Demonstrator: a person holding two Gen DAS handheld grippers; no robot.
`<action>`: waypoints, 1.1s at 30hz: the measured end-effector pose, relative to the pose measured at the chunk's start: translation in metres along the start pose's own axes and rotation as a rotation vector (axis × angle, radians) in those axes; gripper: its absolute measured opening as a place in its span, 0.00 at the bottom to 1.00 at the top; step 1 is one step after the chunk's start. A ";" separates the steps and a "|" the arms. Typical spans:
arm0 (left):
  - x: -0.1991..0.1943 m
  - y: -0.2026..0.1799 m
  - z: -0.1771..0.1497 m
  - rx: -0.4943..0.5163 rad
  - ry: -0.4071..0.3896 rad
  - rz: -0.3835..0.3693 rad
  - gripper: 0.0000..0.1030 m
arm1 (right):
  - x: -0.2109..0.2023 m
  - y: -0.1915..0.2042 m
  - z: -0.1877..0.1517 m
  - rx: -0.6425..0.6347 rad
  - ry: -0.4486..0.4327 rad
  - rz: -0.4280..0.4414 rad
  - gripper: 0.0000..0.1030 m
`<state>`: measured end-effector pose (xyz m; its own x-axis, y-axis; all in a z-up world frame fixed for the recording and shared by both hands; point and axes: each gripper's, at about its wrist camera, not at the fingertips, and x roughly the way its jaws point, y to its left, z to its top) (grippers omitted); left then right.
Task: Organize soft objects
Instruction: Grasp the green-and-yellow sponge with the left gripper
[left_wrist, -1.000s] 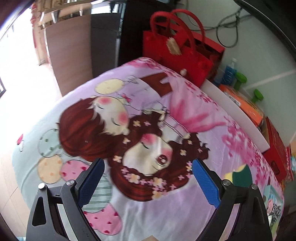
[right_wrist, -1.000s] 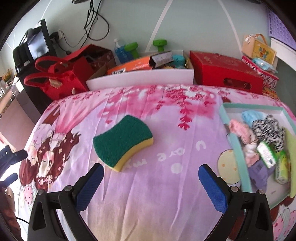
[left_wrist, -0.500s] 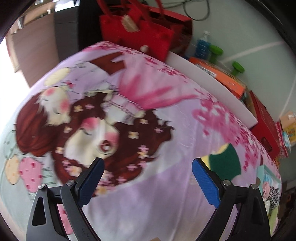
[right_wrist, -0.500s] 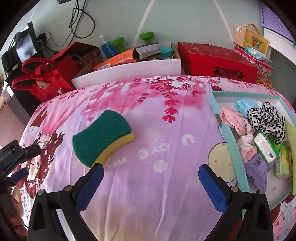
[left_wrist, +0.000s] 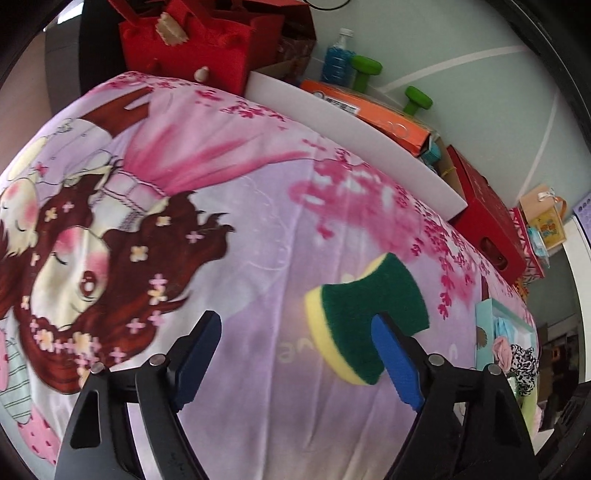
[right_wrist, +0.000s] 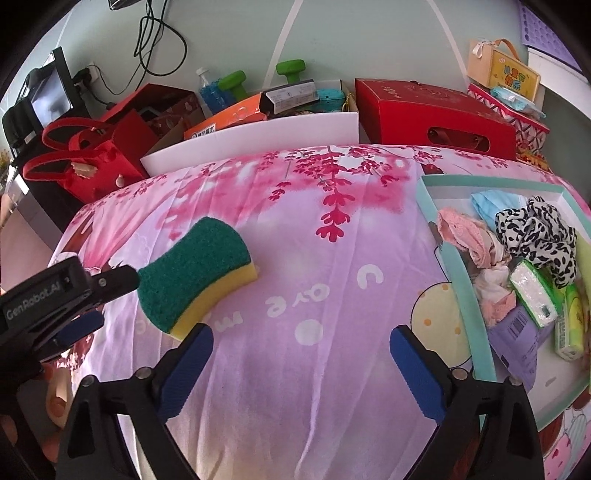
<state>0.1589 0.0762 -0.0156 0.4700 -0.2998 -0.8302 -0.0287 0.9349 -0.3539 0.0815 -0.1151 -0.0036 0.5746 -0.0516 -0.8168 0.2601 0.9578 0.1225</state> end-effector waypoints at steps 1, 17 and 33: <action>0.002 -0.002 0.000 0.004 0.005 -0.006 0.73 | 0.000 0.000 0.000 -0.002 0.000 -0.001 0.95; 0.025 -0.010 -0.006 -0.053 0.080 -0.141 0.39 | -0.002 -0.006 0.001 -0.003 0.000 -0.011 0.94; 0.017 -0.010 -0.006 -0.059 0.080 -0.162 0.30 | -0.004 -0.003 0.001 -0.001 -0.012 0.059 0.91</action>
<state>0.1613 0.0607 -0.0286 0.4012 -0.4616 -0.7912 -0.0111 0.8612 -0.5081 0.0797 -0.1179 0.0000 0.5978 0.0014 -0.8017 0.2248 0.9596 0.1692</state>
